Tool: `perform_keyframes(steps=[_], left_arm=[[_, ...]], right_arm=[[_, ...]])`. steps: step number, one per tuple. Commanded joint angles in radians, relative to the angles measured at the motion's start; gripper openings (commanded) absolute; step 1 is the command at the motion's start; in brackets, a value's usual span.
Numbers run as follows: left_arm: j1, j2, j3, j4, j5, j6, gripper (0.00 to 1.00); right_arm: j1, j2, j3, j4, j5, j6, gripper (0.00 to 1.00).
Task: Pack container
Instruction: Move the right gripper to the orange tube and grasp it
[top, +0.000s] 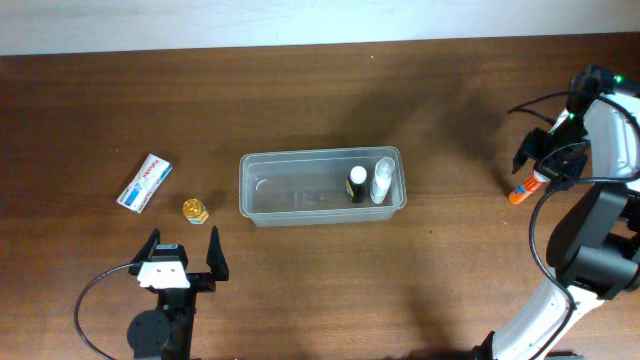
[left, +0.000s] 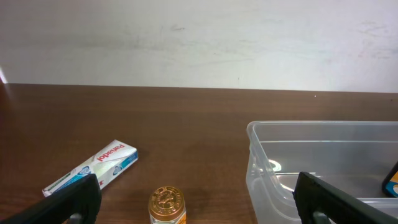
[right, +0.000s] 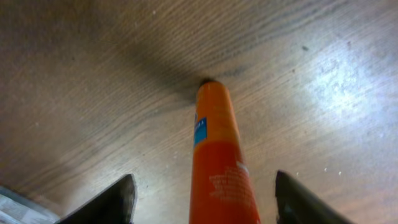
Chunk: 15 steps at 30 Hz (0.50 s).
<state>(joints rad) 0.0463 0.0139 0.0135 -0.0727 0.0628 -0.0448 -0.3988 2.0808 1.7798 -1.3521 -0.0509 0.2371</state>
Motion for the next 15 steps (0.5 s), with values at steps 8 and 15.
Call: perform_keyframes(steps=[8,15], left_arm=[[0.005,-0.005,-0.005,-0.004,-0.007,0.019,0.99],[0.005,-0.005,-0.005,-0.004,-0.007,0.019,0.99]], right_arm=[[-0.007,0.006,-0.016,0.016,-0.009,0.003,0.21],[-0.004,0.005,-0.016,0.024,-0.01,0.002,0.16]])
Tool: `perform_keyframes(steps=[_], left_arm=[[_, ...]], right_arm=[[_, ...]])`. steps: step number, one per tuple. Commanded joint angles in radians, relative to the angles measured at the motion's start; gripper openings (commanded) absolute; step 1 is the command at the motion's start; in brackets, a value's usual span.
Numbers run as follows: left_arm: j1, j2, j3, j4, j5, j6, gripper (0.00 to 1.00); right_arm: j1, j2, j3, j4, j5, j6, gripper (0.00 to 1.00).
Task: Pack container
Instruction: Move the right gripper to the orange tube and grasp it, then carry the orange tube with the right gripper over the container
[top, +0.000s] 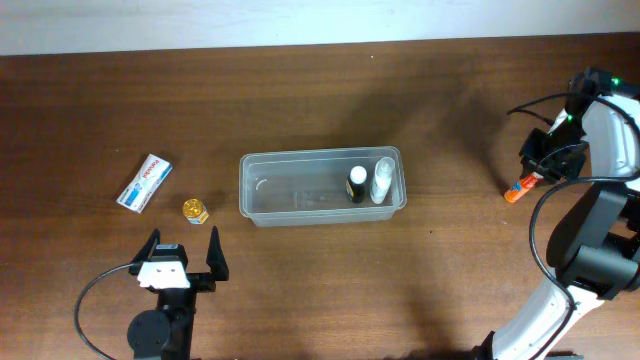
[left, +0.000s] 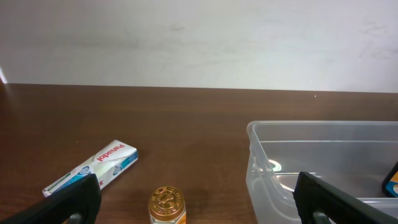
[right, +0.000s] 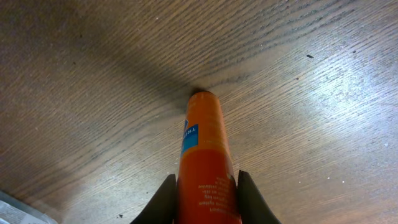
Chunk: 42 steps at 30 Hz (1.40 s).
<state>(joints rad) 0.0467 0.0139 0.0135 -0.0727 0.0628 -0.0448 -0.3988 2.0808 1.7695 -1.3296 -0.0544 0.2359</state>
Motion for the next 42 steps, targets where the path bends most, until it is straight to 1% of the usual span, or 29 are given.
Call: perform_keyframes(steps=[1,7,12,20,25,32,42], left_arm=[[0.005,-0.005,-0.005,-0.004,-0.007,0.019,0.99],[0.005,-0.005,-0.005,-0.004,-0.007,0.019,0.99],[0.005,-0.005,-0.005,-0.004,-0.007,0.019,0.99],[0.005,-0.005,-0.005,-0.004,-0.007,0.019,0.99],[0.005,-0.005,-0.005,-0.004,-0.007,0.019,0.99],[0.005,-0.005,-0.005,-0.004,-0.007,0.019,0.99],[0.005,-0.005,-0.005,-0.004,-0.007,0.019,0.99]], right_arm=[[-0.001,0.005,-0.006,0.0,-0.009,0.003,0.16],[0.042,-0.031,0.02,-0.025,-0.039,-0.023,0.16],[0.121,-0.091,0.107,-0.084,-0.04,-0.042,0.19],[0.264,-0.182,0.27,-0.202,-0.047,-0.045,0.2],[0.367,-0.241,0.339,-0.273,-0.047,-0.045,0.2],[0.508,-0.308,0.346,-0.328,-0.048,-0.045,0.21],[0.692,-0.312,0.323,-0.33,-0.047,-0.018,0.21]])
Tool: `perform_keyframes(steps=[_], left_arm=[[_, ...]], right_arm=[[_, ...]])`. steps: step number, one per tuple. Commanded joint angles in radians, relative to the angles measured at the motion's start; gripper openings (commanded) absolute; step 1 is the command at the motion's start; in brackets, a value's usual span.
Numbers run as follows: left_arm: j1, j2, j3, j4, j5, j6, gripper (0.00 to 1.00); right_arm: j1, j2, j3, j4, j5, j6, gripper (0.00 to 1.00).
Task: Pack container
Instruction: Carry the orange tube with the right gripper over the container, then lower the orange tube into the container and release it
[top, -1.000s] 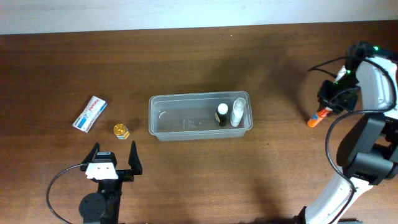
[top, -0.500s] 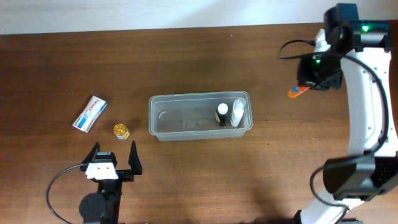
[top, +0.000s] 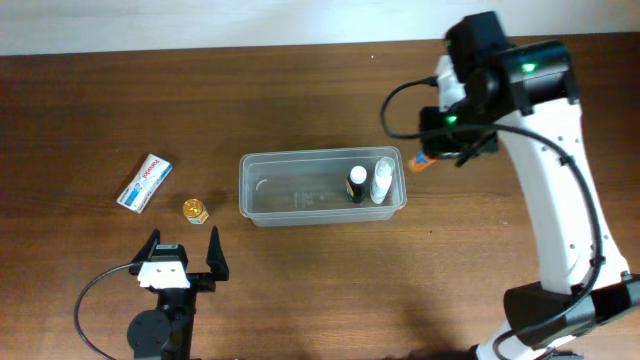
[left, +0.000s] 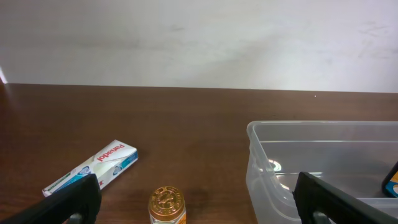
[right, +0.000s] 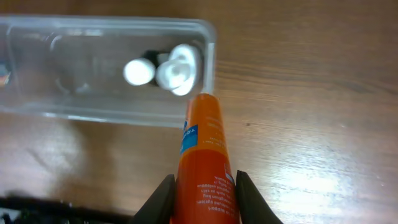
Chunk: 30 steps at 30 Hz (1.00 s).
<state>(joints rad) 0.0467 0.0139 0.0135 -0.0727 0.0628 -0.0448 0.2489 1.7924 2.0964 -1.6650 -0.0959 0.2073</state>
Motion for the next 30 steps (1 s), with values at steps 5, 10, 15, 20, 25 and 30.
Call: perform_keyframes(steps=[5,10,15,20,25,30], left_arm=[[0.005,-0.005,-0.005,-0.004,-0.007,0.019,0.99],[0.005,-0.005,-0.005,-0.004,-0.007,0.019,0.99],[0.005,-0.005,-0.005,-0.004,-0.007,0.019,0.99],[0.005,-0.005,-0.005,-0.004,-0.007,0.019,0.99],[0.005,-0.005,-0.005,-0.004,-0.007,0.019,0.99],[0.005,-0.005,-0.005,-0.004,-0.007,0.019,0.99]], right_arm=[[0.105,-0.023,-0.062,0.045,0.01,0.037,0.22],[0.142,-0.023,-0.19,0.123,0.01,0.059,0.22],[0.171,-0.023,-0.325,0.216,0.01,0.063,0.22],[0.171,-0.023,-0.434,0.321,0.016,0.063,0.22],[0.17,-0.023,-0.541,0.424,0.029,0.063,0.22],[0.17,-0.021,-0.63,0.518,0.029,0.063,0.25]])
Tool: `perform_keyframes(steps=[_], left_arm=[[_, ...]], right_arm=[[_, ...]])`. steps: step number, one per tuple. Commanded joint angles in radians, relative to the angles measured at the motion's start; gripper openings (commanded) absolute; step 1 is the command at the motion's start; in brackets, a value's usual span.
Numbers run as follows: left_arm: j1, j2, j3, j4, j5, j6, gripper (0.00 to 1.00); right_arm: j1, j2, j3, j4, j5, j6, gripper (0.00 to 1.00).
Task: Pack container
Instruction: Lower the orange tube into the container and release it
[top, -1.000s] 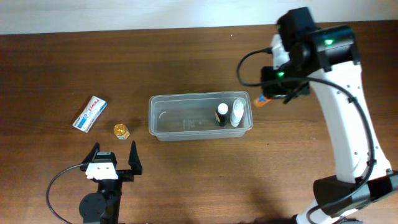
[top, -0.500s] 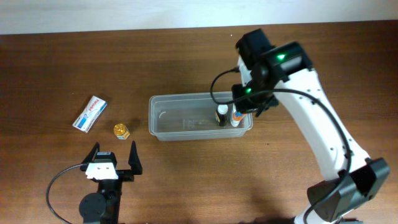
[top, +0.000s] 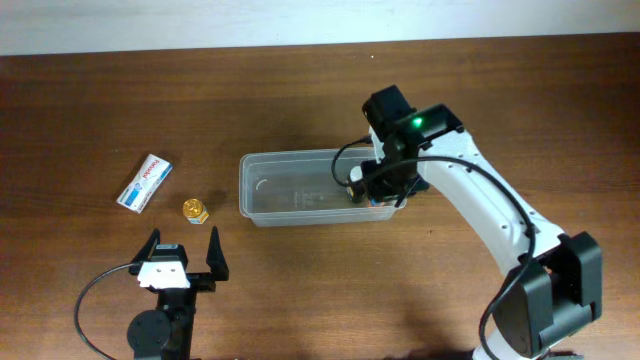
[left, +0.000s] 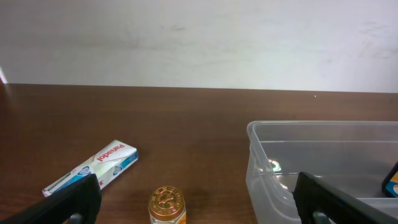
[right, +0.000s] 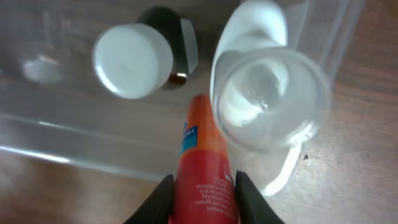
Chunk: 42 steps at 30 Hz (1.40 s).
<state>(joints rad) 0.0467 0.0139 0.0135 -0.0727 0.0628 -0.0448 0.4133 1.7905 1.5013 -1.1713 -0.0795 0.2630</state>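
The clear plastic container (top: 300, 156) lies mid-table. My right gripper (right: 202, 200) is shut on an orange tube (right: 203, 163), nose down inside the container's right end, over the near wall. The tube's tip sits between a dark bottle with a white cap (right: 132, 60) and a clear bottle (right: 268, 93), both upright in the container. My left gripper (top: 181, 262) rests open near the front edge, nothing between its fingers. A gold-capped jar (left: 166, 204) and a white-blue box (left: 93, 167) lie ahead of it.
The right arm (top: 470, 200) stretches from the front right corner across to the container (left: 323, 155). The jar (top: 194, 210) and box (top: 144, 183) lie on the wood left of the container. A pale wall bounds the table's far side.
My right gripper, still holding the orange tube, has moved from beside the container's right end to inside it and lower, the tube's tip now between the two bottles. The left arm is unchanged.
My right gripper stood open around the orange tube at the table's far right. It then shut on the tube. Later it held the tube just right of the container, and now holds it inside the right end. The left gripper stayed open and still throughout.
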Motion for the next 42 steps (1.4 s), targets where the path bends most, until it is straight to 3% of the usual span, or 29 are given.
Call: perform_keyframes(steps=[1,16,21,30,42], left_arm=[[0.005,-0.005,-0.005,-0.004,-0.007,0.019,1.0],[0.005,-0.005,-0.005,-0.004,-0.007,0.019,0.99],[0.005,-0.005,-0.005,-0.004,-0.007,0.019,0.99],[0.005,-0.005,-0.005,-0.004,-0.007,0.019,0.99],[0.005,-0.005,-0.005,-0.004,-0.007,0.019,0.99]], right_arm=[[0.005,-0.018,-0.049,0.039,0.013,0.007,0.25],[0.005,-0.017,-0.104,0.117,0.043,0.007,0.27],[0.005,-0.017,-0.084,0.113,0.043,0.007,0.46],[0.005,-0.017,0.064,0.005,0.043,0.006,0.47],[0.005,-0.019,0.377,-0.264,0.042,0.006,0.47]])
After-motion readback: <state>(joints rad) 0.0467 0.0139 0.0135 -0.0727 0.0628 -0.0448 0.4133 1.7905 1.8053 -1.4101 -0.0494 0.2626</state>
